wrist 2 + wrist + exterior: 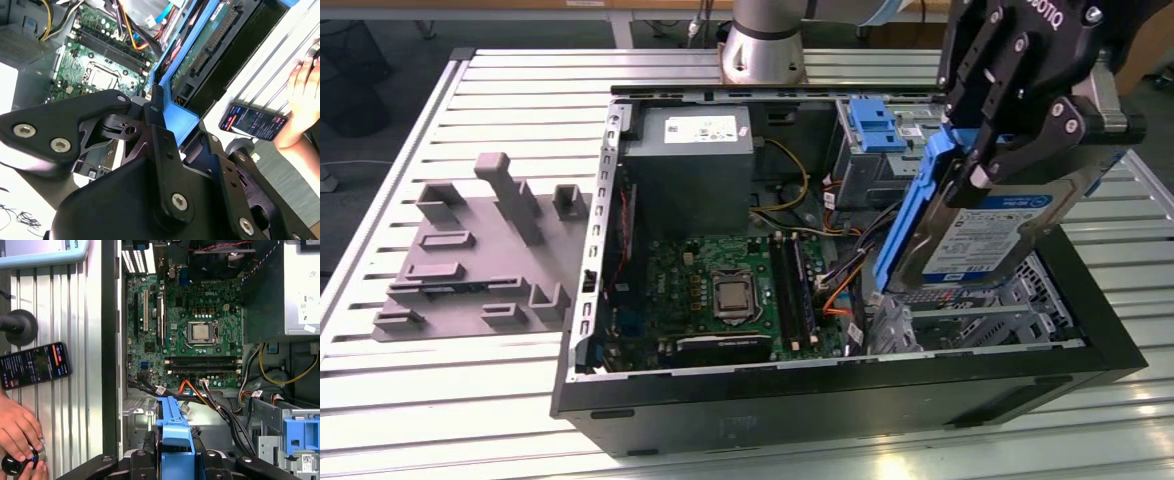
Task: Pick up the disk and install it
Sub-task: 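Insert the disk into the insertion slot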
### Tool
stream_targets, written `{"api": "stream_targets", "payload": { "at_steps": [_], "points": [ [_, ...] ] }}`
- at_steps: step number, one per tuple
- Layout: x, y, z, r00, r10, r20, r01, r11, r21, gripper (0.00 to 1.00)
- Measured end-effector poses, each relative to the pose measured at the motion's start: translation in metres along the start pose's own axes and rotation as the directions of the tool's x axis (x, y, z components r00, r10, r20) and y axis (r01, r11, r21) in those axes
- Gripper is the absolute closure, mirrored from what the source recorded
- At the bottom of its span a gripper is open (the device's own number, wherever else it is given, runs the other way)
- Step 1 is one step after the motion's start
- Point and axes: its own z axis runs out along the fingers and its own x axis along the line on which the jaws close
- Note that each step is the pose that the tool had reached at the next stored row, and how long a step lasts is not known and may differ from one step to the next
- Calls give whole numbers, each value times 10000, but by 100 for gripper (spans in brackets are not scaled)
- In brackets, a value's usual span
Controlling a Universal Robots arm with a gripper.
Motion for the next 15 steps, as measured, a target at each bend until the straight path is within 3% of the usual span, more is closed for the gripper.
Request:
{"api": "stream_targets", "payload": {
  "at_steps": [3, 15],
  "points": [
    [-2, -42, 0, 10000, -1, -1, 1, 10000, -3, 63],
    [-1, -42, 2, 10000, 0, 0, 0, 10000, -3, 63]
  ]
}}
